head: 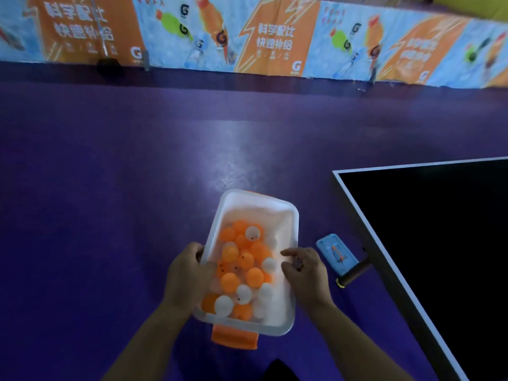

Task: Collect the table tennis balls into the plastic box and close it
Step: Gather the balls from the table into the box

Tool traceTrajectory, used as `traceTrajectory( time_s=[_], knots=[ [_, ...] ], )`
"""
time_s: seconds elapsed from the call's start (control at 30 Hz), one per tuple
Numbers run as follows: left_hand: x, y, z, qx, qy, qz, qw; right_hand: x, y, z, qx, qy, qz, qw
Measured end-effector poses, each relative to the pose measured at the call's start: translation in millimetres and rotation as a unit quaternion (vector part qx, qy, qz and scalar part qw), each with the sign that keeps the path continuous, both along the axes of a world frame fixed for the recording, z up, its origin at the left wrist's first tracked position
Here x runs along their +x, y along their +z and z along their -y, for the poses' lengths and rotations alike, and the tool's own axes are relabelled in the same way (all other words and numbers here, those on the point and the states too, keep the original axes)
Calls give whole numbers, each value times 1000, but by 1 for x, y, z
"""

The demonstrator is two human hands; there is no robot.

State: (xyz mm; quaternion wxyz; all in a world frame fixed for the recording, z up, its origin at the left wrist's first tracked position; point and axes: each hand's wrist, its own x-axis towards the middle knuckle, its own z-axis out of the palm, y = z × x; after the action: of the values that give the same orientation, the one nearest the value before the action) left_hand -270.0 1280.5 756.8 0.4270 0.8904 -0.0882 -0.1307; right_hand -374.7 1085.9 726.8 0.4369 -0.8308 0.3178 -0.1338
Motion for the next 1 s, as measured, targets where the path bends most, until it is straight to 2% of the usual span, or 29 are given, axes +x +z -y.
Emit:
traceTrajectory(
  time_s=[0.13,0.33,0.67,0.8,1.0],
  knots=[
    [62,-13,56,-6,-32,-23,999,55,-7,53,-7,-30,-8,999],
    [171,-32,152,-6,-31,-41,999,168,-20,151,-5,-18,-24,1000],
    [349,-8,321,-31,-14,-38,999,346,8,317,2,-14,3,1000],
    [418,-17,371,0,-24,-17,1000,409,5,368,8,-20,1,1000],
    [547,-37,470,28,-90,0,996,507,-12,450,21,-89,0,996]
  ],
)
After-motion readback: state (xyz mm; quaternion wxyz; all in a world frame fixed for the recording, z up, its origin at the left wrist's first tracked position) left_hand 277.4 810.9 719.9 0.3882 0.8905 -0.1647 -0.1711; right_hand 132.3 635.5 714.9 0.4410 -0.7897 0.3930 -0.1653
